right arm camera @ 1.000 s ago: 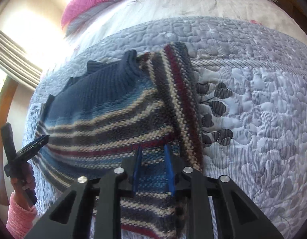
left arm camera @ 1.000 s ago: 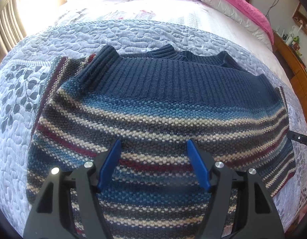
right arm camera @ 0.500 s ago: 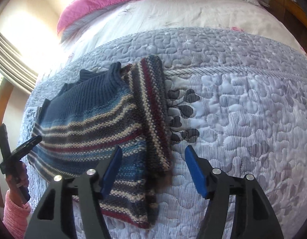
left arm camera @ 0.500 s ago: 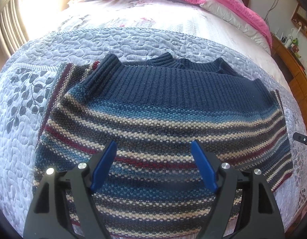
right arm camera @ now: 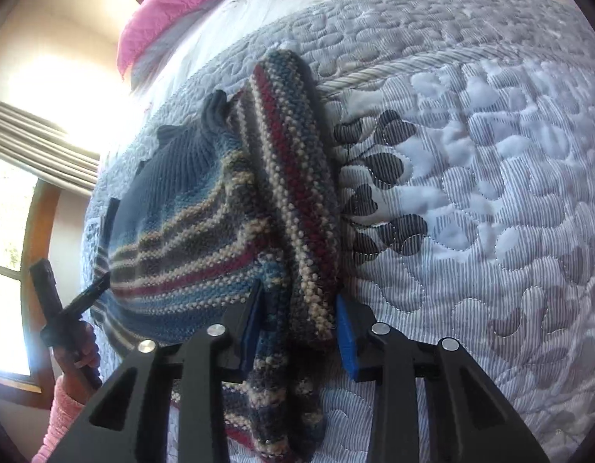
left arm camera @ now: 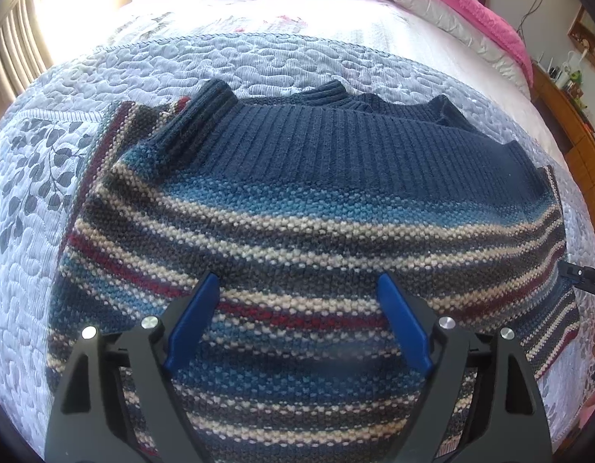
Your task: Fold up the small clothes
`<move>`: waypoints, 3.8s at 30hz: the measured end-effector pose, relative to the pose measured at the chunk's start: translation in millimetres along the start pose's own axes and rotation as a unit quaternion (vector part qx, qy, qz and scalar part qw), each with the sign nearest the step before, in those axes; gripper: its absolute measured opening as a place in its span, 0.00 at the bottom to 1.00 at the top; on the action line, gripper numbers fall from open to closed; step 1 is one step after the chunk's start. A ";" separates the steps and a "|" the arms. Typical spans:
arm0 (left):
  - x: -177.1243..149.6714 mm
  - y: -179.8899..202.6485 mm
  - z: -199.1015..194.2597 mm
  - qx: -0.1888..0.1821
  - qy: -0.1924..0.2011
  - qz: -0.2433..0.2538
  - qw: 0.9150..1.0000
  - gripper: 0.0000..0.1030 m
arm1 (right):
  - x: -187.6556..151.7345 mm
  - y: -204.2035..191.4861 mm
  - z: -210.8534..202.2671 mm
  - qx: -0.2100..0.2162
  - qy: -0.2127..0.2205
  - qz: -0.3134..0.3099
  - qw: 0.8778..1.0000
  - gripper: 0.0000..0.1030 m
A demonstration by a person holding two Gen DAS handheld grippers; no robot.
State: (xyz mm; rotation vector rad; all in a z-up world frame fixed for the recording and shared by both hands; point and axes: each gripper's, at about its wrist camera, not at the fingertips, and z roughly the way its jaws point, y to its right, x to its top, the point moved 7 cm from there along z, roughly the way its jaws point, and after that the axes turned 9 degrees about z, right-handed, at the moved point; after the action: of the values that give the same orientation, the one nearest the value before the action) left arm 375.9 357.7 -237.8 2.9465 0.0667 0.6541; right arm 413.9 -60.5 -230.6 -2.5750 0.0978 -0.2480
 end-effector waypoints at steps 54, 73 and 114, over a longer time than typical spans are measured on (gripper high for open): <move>-7.4 -51.1 -53.8 -0.065 0.046 -0.054 0.995 0.87 | -19.3 -243.1 -13.7 0.076 -0.034 -0.135 0.987 0.23; -18.5 -63.9 -61.9 -0.079 0.040 -0.071 0.994 0.87 | -50.4 -244.8 80.5 0.003 -0.081 -0.162 0.983 0.31; 27.7 96.5 14.8 -0.293 -0.102 -0.143 0.940 0.35 | -78.9 -72.2 -23.9 0.021 -0.013 -0.054 0.998 0.43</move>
State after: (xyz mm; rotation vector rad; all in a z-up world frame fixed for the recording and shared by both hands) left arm 408.9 262.3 -227.0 2.3452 0.2328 0.2596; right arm 333.2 -2.1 -184.8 -2.5437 -0.0558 -0.2541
